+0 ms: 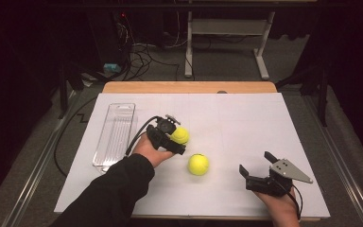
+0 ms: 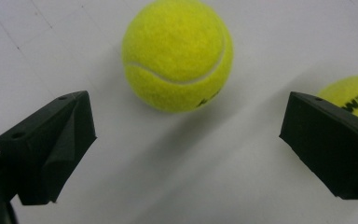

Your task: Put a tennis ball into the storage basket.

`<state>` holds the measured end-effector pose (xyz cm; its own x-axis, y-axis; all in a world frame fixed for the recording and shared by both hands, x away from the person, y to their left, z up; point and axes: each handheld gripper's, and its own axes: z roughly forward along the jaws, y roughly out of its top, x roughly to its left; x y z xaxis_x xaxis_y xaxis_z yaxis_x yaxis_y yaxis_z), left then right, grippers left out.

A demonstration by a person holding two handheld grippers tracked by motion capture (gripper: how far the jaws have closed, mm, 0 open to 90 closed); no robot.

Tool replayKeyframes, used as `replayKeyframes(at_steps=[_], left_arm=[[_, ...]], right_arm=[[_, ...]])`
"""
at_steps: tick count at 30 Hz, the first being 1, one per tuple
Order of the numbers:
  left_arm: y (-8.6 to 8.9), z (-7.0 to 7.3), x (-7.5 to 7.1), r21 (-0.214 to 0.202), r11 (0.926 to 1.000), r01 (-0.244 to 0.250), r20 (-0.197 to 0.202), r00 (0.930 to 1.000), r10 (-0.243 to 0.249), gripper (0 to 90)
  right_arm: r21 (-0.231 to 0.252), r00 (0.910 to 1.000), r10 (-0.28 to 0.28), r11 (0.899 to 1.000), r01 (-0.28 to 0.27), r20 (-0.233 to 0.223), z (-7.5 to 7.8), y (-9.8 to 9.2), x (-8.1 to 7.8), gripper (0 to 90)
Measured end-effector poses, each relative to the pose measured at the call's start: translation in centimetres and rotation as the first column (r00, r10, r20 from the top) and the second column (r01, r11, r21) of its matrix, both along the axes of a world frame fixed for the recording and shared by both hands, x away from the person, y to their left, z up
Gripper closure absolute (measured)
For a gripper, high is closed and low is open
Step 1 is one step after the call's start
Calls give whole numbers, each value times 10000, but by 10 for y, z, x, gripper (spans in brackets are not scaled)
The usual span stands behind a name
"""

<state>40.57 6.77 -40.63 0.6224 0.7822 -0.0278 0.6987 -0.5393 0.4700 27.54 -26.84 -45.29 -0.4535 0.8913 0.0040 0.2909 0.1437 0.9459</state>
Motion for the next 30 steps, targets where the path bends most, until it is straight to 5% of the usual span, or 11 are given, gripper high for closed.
replayKeyframes(at_steps=[11,19,24,30], left_arm=[[-14,-16,22,-233,9981,-574,188,9982,578,62],[-20,-27,25,-117,9983,-569,-79,9984,568,167],[-20,-27,25,-32,9982,-593,94,9982,594,252],[-19,-27,26,-147,9982,-578,58,9983,579,262]], right_arm=[[4,10000,31,10000,-31,-14,-1,-1,1,0],[11,10000,29,10000,-29,-95,-2,-1,1,0],[-6,10000,34,10000,-34,-64,-2,-1,1,0],[-9,10000,52,10000,-52,-70,-2,0,0,0]])
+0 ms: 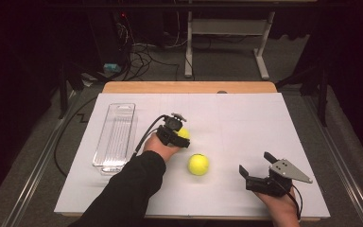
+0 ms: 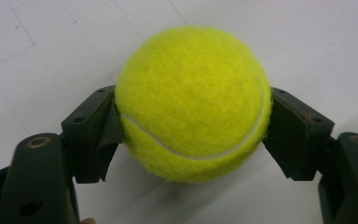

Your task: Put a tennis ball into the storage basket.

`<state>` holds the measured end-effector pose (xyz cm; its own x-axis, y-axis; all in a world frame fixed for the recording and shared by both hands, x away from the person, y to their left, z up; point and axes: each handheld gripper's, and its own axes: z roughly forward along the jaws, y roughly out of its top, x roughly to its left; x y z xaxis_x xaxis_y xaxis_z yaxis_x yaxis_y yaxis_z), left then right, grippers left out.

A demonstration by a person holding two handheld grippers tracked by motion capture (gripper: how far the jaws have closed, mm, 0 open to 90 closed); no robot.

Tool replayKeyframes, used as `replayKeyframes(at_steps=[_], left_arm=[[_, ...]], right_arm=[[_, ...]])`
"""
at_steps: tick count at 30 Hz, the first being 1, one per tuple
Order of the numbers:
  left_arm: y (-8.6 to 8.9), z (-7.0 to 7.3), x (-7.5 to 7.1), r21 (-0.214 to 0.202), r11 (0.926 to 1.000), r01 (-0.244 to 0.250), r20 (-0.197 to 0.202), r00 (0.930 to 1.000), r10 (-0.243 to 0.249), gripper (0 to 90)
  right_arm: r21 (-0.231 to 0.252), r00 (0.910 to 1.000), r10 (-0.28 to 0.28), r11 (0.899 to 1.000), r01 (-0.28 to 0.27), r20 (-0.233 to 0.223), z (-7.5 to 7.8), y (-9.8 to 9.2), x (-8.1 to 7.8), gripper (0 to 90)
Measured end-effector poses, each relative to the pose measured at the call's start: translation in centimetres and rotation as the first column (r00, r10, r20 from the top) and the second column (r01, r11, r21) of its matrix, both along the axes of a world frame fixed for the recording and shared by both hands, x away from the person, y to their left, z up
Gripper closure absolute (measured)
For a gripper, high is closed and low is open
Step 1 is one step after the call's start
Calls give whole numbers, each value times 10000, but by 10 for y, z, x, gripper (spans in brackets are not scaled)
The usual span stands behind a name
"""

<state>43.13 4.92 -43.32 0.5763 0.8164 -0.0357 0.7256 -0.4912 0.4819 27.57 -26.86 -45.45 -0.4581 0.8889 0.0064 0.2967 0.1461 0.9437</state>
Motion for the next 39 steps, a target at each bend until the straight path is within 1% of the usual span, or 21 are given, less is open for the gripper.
replayKeyframes(at_steps=[3,6,7,12,15,16,18,21,22,23,24,25,26,30,32,33,35,36,37,38,39], left_arm=[[0,0,-1,66,10000,30,29,10000,-30,264],[-1,2,-3,-19,9999,134,-23,9999,-134,265],[-1,4,-6,99,9997,245,13,9997,-245,265],[2,11,-11,223,9991,364,-55,9993,-362,265],[7,18,-17,196,9993,325,-145,9994,-322,265],[11,22,-22,239,9989,404,-170,9991,-400,265],[12,23,-24,244,9988,429,-225,9988,-424,265],[19,28,-31,307,9982,524,-324,9982,-514,265],[22,30,-36,314,9978,592,-423,9974,-578,265],[24,30,-38,352,9973,651,-524,9966,-632,265],[24,30,-38,352,9973,651,-524,9966,-632,265],[27,32,-42,360,9966,739,-692,9951,-713,265],[27,32,-42,360,9966,739,-692,9951,-713,265],[33,35,-54,487,9926,1117,-1202,9872,-1051,265],[33,35,-56,481,9924,1132,-1261,9863,-1064,265],[36,35,-60,599,9896,1308,-1485,9815,-1207,265],[36,35,-62,606,9893,1329,-1554,9803,-1222,265],[39,36,-65,671,9871,1453,-1718,9762,-1320,265],[39,36,-65,671,9871,1453,-1718,9762,-1320,265],[41,37,-68,686,9862,1504,-1849,9734,-1356,265],[41,37,-68,686,9862,1504,-1849,9734,-1356,265]], right_arm=[[12,10000,-21,10000,21,18,0,-1,0,0],[12,10000,-26,10000,26,56,0,-1,0,0],[22,10000,-25,10000,25,47,0,-1,0,0],[6,10000,-27,10000,27,56,0,-1,0,0],[15,10000,-25,10000,25,70,1,-1,0,0],[0,10000,-39,10000,39,61,1,-1,0,0],[-5,10000,-44,10000,44,62,1,-1,0,0],[-23,10000,-36,10000,36,54,1,0,0,0],[-32,10000,-32,10000,32,56,1,0,0,0],[-24,10000,-31,10000,31,48,1,0,-1,0],[-27,10000,-33,10000,33,48,1,0,-1,0],[-21,10000,-35,10000,35,41,1,0,-1,0],[-19,10000,-39,10000,39,35,1,0,-1,0],[-12,10000,-30,10000,30,44,1,0,-1,0],[-15,10000,-25,10000,25,42,1,1,-1,0],[-21,10000,-20,10000,20,47,1,1,-1,0],[-9,10000,-18,10000,18,50,1,1,-1,0],[0,10000,-9,10000,9,61,1,1,-1,0],[-8,10000,-7,10000,7,69,1,1,-1,0],[-2,10000,-8,10000,8,67,1,1,-1,0],[-3,10000,-9,10000,9,67,1,1,-1,0]])
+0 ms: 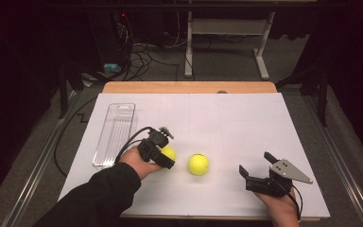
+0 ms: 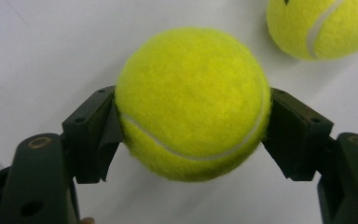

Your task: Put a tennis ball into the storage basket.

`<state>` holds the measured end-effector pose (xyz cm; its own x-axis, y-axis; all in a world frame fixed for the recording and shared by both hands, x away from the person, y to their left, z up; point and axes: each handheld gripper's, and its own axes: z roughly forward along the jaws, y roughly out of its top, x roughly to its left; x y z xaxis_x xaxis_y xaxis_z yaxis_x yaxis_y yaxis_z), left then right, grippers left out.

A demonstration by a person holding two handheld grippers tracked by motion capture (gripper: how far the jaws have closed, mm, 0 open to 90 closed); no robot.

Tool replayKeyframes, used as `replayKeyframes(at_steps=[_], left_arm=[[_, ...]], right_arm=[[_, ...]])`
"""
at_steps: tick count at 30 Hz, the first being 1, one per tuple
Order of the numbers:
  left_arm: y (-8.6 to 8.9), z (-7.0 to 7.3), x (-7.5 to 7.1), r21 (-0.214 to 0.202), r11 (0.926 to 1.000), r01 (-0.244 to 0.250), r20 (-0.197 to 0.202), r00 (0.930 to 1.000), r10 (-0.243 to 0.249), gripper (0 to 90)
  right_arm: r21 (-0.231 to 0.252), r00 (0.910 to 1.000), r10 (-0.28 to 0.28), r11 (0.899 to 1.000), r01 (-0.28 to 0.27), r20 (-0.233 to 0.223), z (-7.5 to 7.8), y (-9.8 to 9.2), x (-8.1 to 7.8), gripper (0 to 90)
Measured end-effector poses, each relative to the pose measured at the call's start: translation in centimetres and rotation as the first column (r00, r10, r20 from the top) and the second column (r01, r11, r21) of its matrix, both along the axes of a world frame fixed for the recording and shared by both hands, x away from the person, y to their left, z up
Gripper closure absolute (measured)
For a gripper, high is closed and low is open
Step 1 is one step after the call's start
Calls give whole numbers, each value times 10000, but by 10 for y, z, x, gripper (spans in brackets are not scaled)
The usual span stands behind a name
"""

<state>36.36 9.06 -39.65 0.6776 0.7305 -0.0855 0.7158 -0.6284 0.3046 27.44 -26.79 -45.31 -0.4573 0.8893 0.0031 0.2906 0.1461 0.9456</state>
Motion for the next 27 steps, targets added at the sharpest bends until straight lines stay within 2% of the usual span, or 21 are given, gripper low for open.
replayKeyframes(at_steps=[1,10,21,27], left_arm=[[3,2,-3,54,9999,109,-141,9998,-108,264],[24,12,-10,176,9994,288,-568,9980,-277,264],[35,24,-12,419,9981,442,-805,9959,-407,264],[37,32,-11,374,9982,460,-822,9957,-428,264]], right_arm=[[11,10000,0,10000,0,-8,0,0,0,0],[-13,10000,6,10000,-6,-24,0,0,0,0],[-47,10000,53,10000,-53,-70,-1,2,0,0],[-41,10000,64,10000,-64,-51,-1,1,0,0]])
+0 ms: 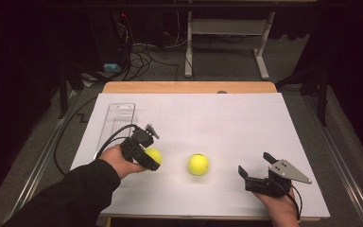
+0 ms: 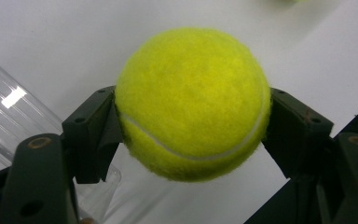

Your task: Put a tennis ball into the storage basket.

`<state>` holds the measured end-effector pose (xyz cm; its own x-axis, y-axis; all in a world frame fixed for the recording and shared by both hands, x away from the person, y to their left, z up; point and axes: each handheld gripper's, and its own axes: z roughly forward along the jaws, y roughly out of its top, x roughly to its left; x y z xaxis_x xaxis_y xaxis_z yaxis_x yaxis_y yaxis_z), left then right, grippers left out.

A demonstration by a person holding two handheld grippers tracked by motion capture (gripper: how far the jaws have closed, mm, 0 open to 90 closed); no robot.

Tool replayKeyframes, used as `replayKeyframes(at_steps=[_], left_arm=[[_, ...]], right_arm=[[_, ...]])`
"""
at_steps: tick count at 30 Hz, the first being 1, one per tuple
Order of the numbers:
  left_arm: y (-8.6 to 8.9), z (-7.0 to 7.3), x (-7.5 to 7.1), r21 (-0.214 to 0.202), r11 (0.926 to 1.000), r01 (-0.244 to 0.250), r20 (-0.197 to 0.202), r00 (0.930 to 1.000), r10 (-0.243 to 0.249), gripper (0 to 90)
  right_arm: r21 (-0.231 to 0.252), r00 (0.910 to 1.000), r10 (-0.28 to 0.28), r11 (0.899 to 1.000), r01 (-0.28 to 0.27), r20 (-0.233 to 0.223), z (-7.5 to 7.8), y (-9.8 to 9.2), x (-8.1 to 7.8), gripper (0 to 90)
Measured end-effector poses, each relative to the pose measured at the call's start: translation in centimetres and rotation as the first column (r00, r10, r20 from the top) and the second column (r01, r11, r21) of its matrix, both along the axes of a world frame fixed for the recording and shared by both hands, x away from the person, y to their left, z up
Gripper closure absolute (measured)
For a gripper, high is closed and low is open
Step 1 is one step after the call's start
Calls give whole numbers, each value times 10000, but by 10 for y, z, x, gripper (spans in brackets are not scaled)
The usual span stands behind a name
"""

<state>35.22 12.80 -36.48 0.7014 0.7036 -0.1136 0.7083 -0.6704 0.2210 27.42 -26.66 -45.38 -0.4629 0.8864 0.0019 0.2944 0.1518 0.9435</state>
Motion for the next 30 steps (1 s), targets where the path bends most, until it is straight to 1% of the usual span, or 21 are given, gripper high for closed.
replayKeyframes(at_steps=[1,2,3,7,10,14,15,16,19,20,21,24,27,30], left_arm=[[1,3,1,-60,10000,3,44,10000,-2,263],[1,3,1,-60,10000,3,44,10000,-2,263],[2,7,2,-120,9999,-24,28,10000,24,263],[4,14,4,-107,9999,-31,57,10000,32,263],[8,21,9,-19,10000,-79,-16,10000,79,264],[13,25,14,-18,9999,-172,-31,9998,172,264],[18,27,18,-36,9995,-318,-42,9995,318,264],[20,28,20,-111,9991,-412,-42,9991,411,264],[28,31,27,-151,9976,-669,-116,9977,668,264],[28,31,27,-151,9976,-669,-116,9977,668,264],[34,33,32,-141,9963,-850,-133,9963,848,264],[44,36,39,-100,9935,-1132,-74,9936,1131,264],[54,39,48,-69,9893,-1459,-168,9892,1458,264],[63,40,55,0,9858,-1679,-235,9855,1678,264]], right_arm=[[9,10000,-8,10000,8,-17,0,0,0,0],[9,10000,-8,10000,8,-17,0,0,0,0],[10,10000,-8,10000,8,-19,0,0,0,0],[0,10000,-9,10000,9,3,0,0,0,0],[-1,10000,-3,10000,3,-9,0,0,0,0],[-6,10000,11,10000,-11,-4,0,0,0,0],[-14,10000,0,10000,0,-9,0,0,0,0],[-11,10000,-1,10000,1,-8,-1,0,1,0],[-9,10000,-5,10000,5,-9,-1,0,1,0],[-9,10000,-5,10000,5,-9,-1,0,1,0],[-6,10000,-1,10000,1,-15,-1,0,1,0],[0,10000,-12,10000,12,-24,-1,0,1,0],[0,10000,-11,10000,11,-30,-1,0,1,0],[-5,10000,-15,10000,15,-15,-1,0,1,0]])
